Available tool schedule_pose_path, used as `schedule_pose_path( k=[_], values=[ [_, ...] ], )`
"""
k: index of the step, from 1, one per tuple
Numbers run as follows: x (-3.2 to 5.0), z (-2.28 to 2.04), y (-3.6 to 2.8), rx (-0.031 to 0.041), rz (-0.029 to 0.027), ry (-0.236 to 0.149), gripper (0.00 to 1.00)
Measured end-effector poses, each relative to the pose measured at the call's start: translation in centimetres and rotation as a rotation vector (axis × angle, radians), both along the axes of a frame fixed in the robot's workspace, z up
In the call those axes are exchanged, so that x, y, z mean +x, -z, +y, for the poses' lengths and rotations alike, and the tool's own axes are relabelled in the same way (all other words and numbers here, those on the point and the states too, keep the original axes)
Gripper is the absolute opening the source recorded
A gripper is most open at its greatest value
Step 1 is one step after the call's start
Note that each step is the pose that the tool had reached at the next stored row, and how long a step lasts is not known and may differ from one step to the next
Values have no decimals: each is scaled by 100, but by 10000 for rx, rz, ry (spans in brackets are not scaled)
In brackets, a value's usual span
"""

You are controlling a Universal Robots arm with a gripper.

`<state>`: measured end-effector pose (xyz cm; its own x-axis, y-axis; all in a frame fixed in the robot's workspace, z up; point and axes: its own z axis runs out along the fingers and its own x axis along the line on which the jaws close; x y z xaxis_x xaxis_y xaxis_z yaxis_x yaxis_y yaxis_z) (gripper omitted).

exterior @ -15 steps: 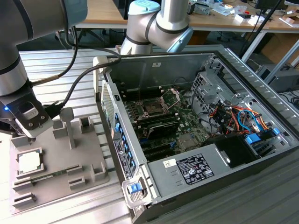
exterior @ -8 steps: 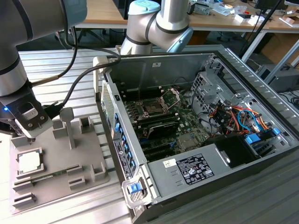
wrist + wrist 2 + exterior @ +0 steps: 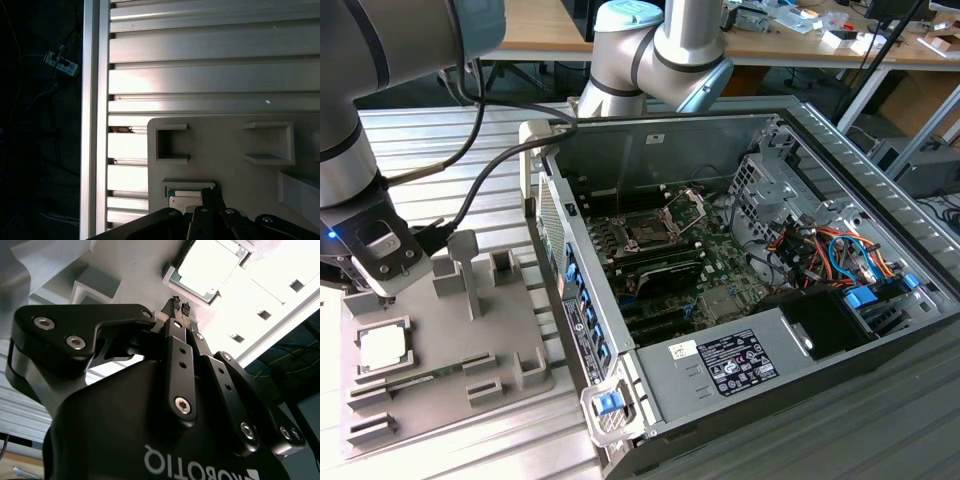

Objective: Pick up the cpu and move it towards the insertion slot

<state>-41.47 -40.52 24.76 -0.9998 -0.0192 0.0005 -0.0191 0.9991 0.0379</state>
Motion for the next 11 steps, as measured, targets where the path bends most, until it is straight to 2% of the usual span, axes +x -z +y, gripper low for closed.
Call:
schedule_pose_path(
  k=[11],
  values=[
    [-11, 0, 21, 0, 0, 0, 11]
  ],
)
